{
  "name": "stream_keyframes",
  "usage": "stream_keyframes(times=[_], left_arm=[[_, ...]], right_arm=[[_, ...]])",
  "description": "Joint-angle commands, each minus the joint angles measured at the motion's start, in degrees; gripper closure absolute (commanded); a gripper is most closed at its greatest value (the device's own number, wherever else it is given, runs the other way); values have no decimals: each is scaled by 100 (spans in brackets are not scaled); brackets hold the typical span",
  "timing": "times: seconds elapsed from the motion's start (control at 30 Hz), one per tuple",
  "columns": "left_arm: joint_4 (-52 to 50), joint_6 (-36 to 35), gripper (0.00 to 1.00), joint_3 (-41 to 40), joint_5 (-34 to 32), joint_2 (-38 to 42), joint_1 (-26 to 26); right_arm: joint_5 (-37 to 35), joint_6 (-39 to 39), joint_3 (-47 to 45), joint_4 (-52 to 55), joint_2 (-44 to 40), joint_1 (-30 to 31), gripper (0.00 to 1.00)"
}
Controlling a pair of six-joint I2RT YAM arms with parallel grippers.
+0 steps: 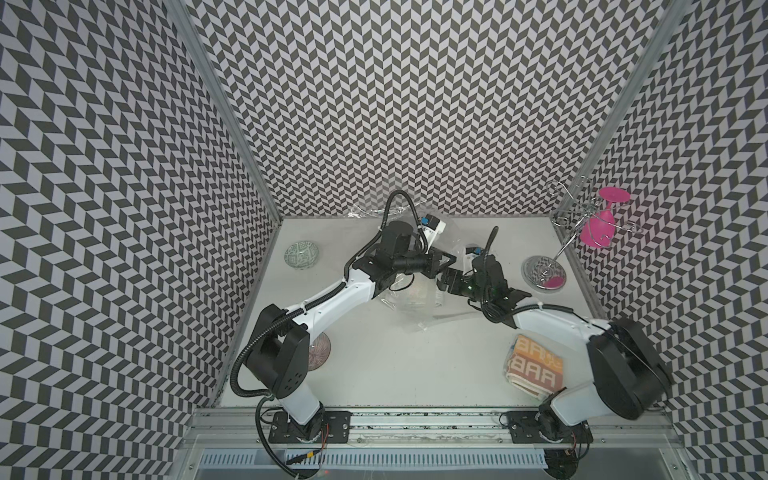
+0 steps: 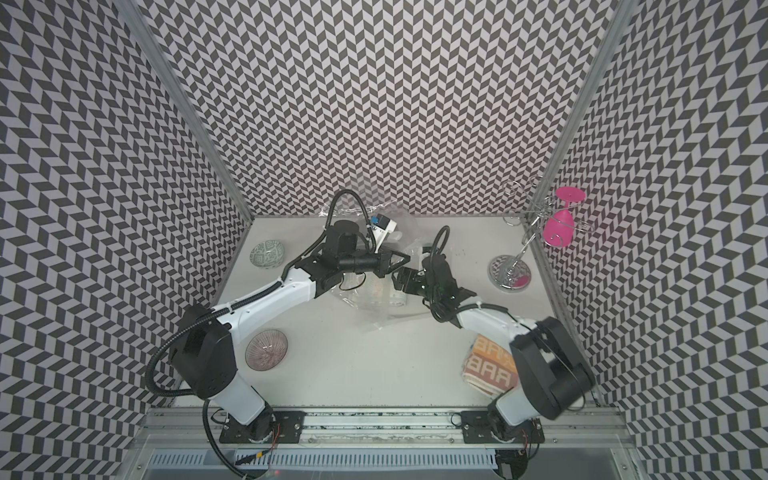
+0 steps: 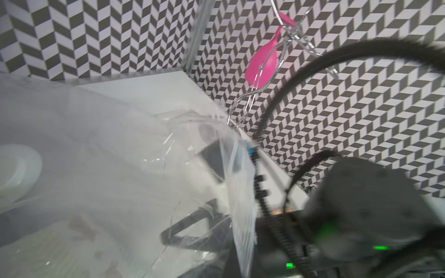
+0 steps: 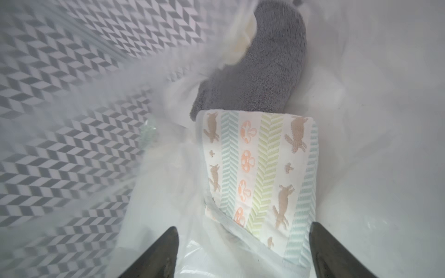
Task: Place the folded towel into the vacuum bag
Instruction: Place the towel in the vacuum bag, then move the towel to the center of the board.
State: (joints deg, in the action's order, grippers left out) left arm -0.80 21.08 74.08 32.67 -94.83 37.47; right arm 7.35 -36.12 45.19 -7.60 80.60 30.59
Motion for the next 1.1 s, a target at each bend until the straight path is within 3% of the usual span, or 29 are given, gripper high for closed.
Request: stream_keyframes(times=[0.0, 0.1, 0.23, 0.4, 0.5, 0.77, 1.07], left_arm=[[-119, 116, 100, -87, -687, 20, -1], [-171, 116, 100, -139, -956, 17, -34], [-151, 270, 100, -199, -865, 1, -39], [-118, 318, 100, -201, -891, 28, -38], [-135, 318, 100, -193, -919, 38, -38], [-106, 370, 100, -306, -900, 108, -44], [-127, 335, 100, -228, -859, 162, -59]], right_arm=[[-512, 117, -492, 633, -957, 14, 17], [-989, -187, -776, 1225, -1775, 9, 17], [-2231, -1066, -795, 2870, -2456, 9, 17], [-3049, -2369, -569, 5371, -2083, 1, 14], [-3097, -2838, -726, 5976, -1870, -8, 13], [-2849, -3162, -1101, 6140, -2149, -292, 13], [-1303, -1779, -1772, 4105, -1507, -1120, 19]])
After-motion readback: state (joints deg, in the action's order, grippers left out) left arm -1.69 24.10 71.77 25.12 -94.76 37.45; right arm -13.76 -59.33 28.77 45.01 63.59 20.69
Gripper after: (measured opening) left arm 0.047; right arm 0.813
